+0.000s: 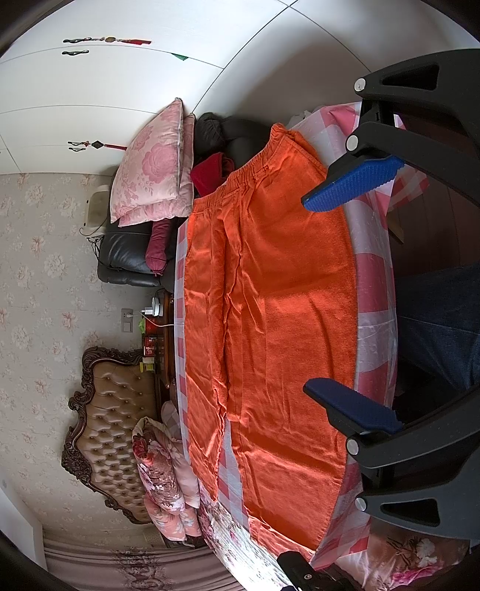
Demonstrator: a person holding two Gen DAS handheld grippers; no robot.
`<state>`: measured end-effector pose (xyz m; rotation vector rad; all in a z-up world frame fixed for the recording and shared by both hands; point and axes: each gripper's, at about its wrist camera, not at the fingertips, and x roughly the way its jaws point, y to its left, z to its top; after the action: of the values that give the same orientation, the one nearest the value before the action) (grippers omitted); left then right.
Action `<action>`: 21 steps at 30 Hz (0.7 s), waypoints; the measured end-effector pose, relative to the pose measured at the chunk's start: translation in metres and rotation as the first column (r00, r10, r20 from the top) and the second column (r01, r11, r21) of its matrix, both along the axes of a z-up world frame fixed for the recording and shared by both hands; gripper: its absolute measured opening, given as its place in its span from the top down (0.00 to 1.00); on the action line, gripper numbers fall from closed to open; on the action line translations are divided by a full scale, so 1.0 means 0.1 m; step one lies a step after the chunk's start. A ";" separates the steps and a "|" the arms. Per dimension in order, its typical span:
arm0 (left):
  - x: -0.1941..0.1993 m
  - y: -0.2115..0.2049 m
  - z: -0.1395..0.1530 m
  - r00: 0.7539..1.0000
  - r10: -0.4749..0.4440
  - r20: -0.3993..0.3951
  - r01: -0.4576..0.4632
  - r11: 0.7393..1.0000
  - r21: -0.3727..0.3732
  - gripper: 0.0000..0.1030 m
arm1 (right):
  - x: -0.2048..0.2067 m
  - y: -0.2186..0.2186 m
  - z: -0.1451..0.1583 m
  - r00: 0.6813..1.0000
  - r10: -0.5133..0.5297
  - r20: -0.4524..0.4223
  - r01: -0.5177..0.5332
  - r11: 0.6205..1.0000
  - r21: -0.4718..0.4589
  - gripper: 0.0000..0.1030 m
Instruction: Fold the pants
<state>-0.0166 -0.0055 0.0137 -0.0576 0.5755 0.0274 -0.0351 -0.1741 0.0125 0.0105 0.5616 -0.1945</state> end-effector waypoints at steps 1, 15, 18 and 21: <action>0.00 0.00 0.00 1.000 0.001 0.001 -0.001 1.000 0.000 0.01 | 0.00 0.00 0.00 1.000 0.000 0.000 0.000 1.000 -0.001 0.14; 0.00 0.00 0.00 1.000 0.000 0.000 0.000 1.000 0.000 0.01 | 0.00 0.01 0.00 1.000 0.000 -0.001 0.000 1.000 -0.001 0.14; -0.01 0.00 0.00 1.000 0.000 0.001 0.000 1.000 0.000 0.01 | 0.00 0.00 -0.01 1.000 0.000 -0.002 0.000 1.000 -0.001 0.14; 0.00 0.00 0.00 1.000 0.000 0.000 0.000 1.000 0.000 0.02 | 0.01 0.01 -0.01 1.000 0.000 -0.002 0.000 1.000 -0.001 0.14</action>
<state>-0.0163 -0.0052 0.0133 -0.0578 0.5752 0.0271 -0.0346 -0.1735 0.0116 0.0094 0.5636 -0.1947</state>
